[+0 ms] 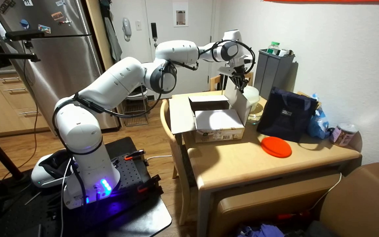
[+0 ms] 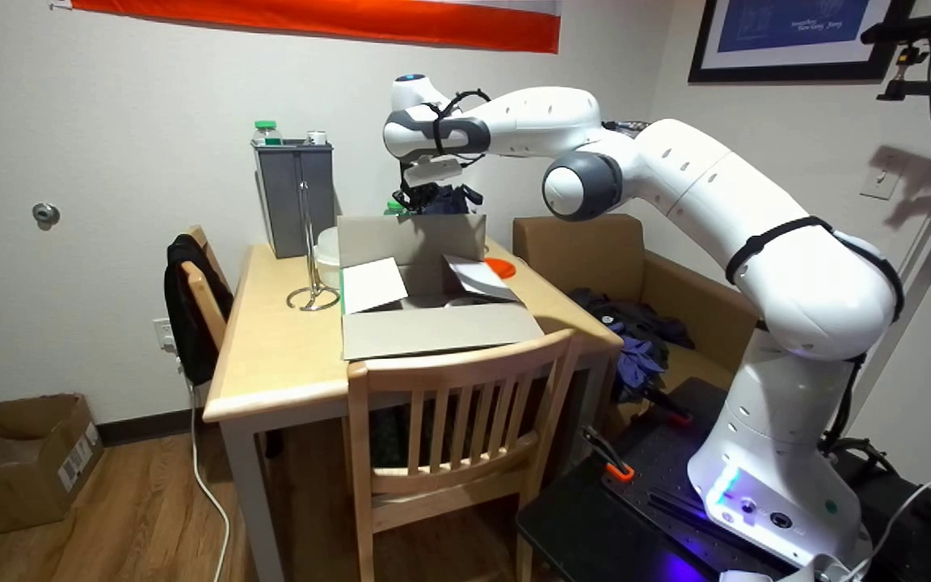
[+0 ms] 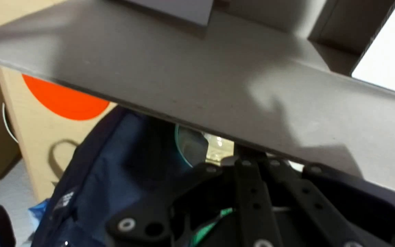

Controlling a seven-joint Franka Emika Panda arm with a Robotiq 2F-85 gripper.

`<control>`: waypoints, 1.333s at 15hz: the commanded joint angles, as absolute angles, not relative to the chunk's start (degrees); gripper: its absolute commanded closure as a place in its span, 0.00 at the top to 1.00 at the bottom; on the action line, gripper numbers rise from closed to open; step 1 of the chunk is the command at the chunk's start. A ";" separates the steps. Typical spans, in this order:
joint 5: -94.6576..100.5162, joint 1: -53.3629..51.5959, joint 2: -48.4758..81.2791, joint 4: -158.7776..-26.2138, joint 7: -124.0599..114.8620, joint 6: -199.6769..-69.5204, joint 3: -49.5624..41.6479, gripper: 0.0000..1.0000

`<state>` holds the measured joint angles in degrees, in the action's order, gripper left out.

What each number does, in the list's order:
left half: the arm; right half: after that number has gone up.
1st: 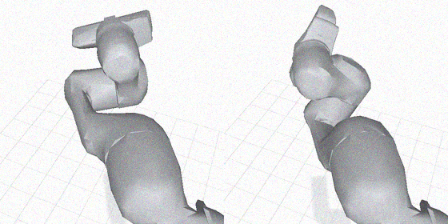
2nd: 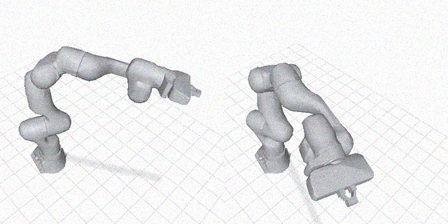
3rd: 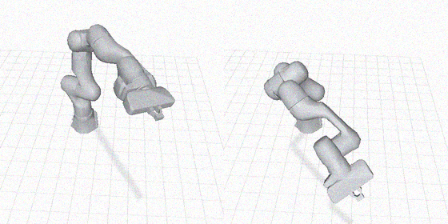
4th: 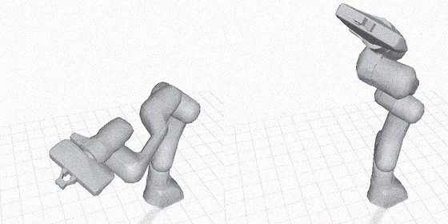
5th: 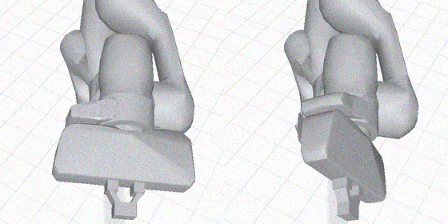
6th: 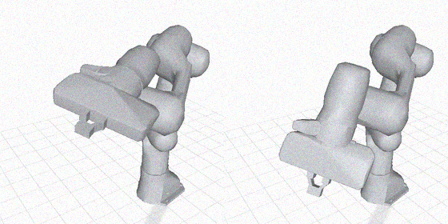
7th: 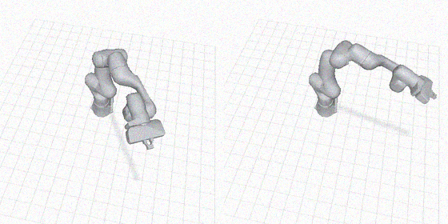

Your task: Close three flaps of the box

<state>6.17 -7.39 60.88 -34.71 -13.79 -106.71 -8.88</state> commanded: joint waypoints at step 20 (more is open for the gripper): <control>-9.08 -3.82 60.85 -35.67 -13.47 -85.41 1.76 0.00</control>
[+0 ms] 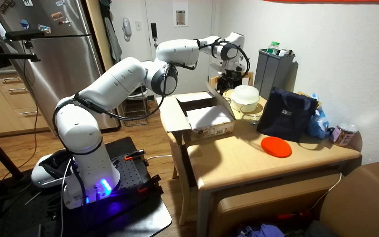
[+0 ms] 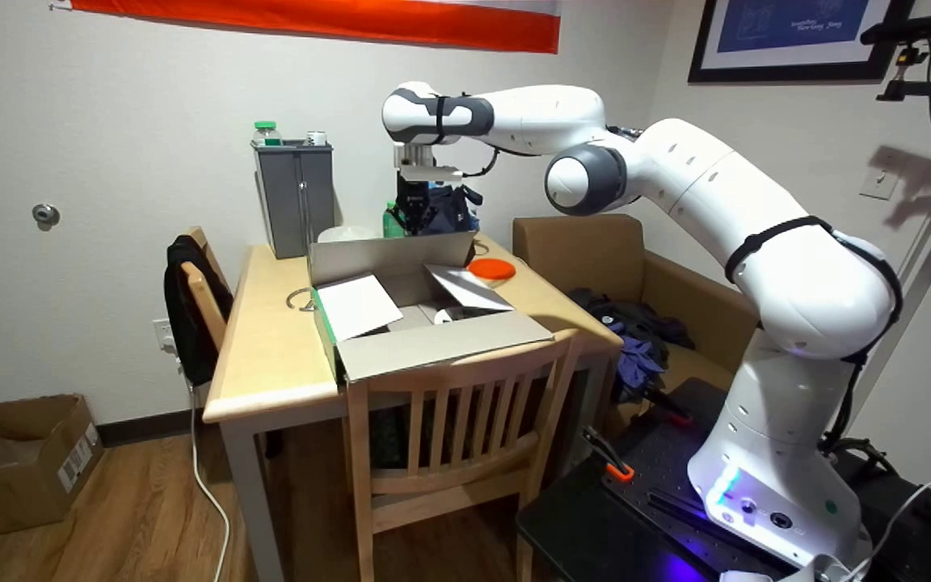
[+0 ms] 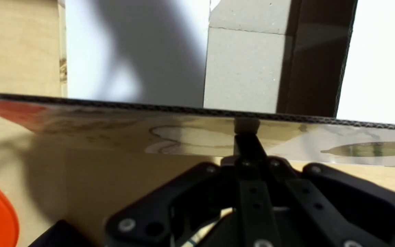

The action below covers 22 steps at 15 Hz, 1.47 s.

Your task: Close three flaps of the box

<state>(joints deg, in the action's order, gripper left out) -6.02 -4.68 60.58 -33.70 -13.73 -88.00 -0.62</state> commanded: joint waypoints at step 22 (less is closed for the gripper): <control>-11.87 -2.68 60.33 -32.95 -12.23 -78.11 4.40 0.00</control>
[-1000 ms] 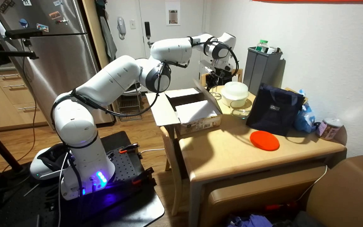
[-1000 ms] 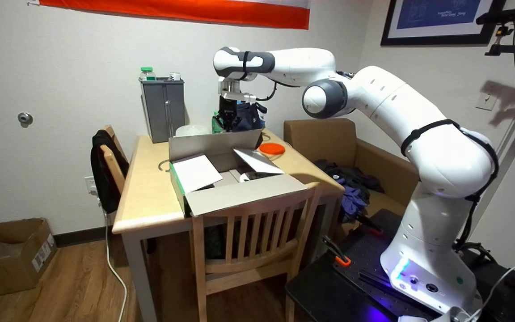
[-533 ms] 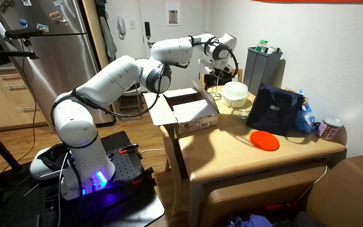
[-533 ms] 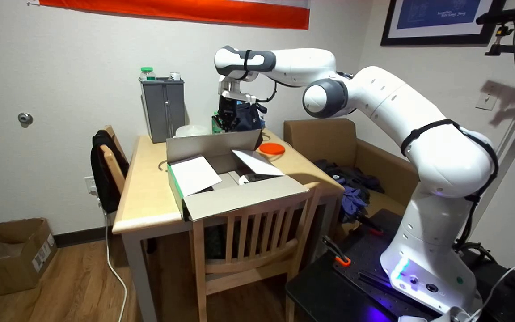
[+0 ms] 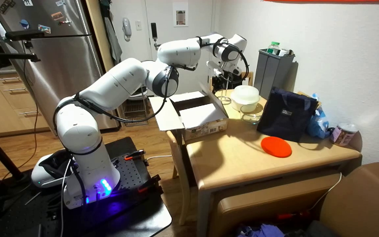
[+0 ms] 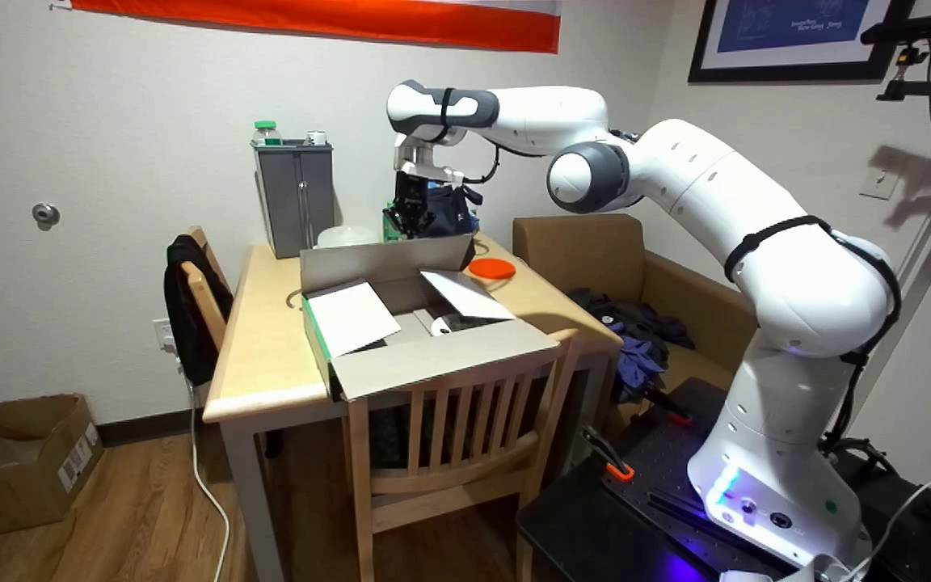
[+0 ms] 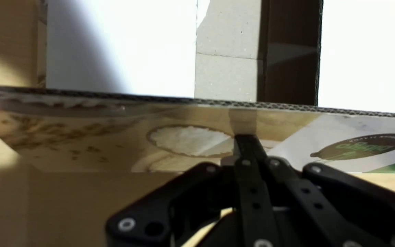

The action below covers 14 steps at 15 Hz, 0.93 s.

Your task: Close three flaps of the box

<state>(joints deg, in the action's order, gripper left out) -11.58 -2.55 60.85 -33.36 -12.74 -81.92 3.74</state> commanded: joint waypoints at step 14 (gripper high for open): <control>-11.02 -4.60 59.26 -29.40 -13.12 -75.77 3.68 0.00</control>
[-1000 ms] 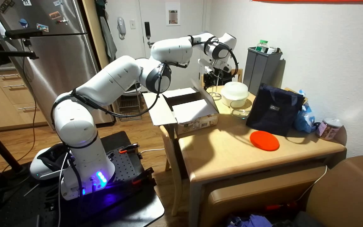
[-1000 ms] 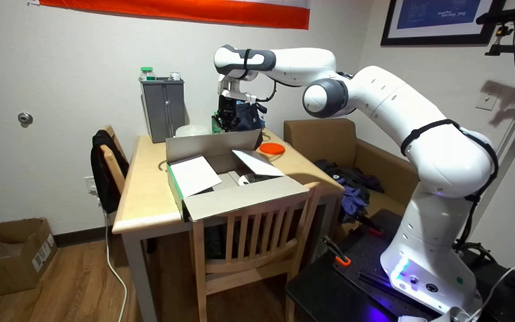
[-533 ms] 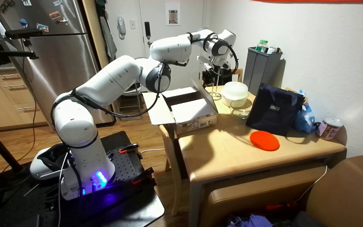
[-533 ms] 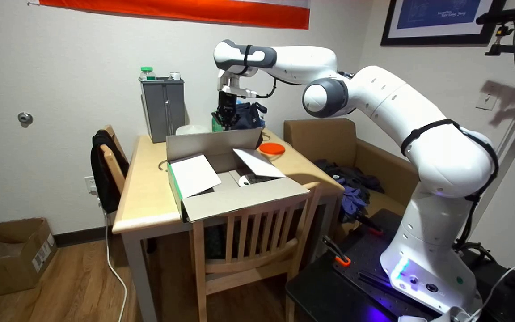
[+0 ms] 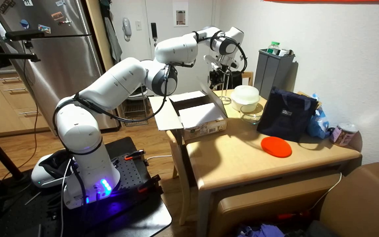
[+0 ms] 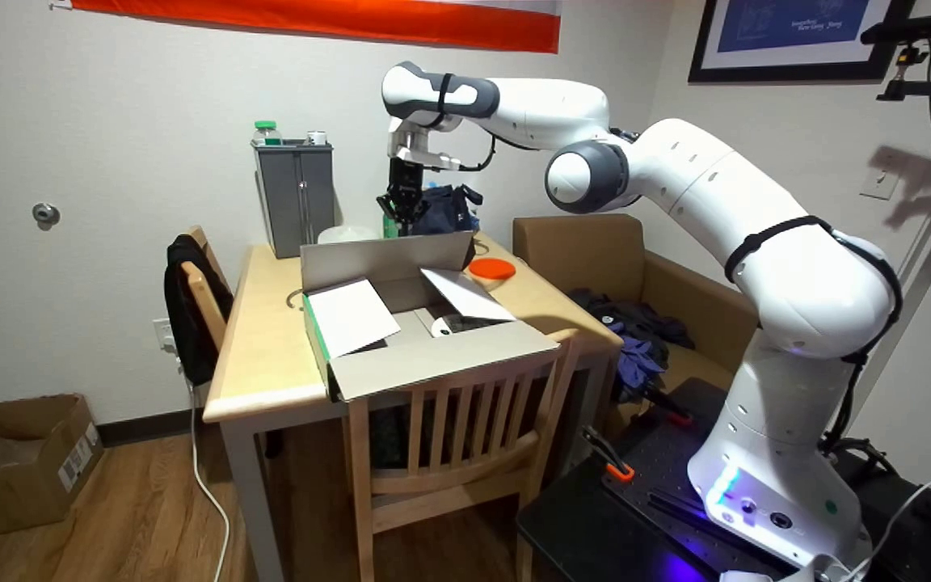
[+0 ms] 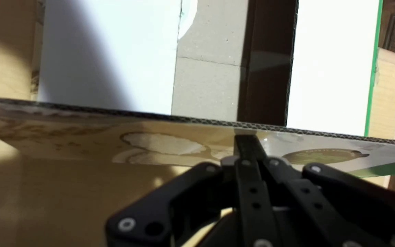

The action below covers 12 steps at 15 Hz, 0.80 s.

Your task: Close three flaps of the box

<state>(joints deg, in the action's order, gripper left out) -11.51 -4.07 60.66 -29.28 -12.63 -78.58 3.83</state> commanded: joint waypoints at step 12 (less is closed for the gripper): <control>-12.44 -4.59 59.87 -31.15 -14.07 -71.67 4.40 0.00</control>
